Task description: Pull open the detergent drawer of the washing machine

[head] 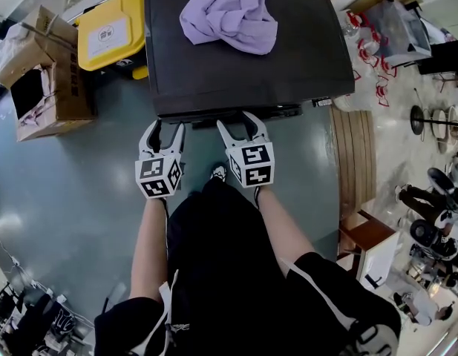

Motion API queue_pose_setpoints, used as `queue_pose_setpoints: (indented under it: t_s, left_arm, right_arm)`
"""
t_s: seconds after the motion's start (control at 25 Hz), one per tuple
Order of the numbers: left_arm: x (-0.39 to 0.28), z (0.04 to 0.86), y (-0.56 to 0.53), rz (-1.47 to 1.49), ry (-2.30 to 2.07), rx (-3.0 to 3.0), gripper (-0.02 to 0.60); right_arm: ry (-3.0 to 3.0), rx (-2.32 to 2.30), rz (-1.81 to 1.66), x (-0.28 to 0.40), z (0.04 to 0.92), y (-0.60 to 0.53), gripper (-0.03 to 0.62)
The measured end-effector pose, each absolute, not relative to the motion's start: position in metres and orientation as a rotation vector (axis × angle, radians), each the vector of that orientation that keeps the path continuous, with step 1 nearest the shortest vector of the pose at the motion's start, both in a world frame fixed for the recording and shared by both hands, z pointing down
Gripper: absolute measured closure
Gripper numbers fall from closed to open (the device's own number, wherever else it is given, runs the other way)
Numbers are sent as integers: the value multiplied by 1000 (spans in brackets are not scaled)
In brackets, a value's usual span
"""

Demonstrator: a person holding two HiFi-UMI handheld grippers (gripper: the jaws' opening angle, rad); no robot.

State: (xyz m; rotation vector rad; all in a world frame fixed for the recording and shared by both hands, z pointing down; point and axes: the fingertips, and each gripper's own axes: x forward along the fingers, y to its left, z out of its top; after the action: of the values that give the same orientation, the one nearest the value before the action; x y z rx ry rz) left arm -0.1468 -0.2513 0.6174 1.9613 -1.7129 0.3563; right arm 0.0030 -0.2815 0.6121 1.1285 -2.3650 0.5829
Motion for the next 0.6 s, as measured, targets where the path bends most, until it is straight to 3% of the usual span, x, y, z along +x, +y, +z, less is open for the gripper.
queue_pose_setpoints:
  t_s: [0.6]
  left_arm:
    - [-144,619,-260,352,-1691,1970,319]
  right_arm:
    - [-2328,1219,581,4,612,-288,370]
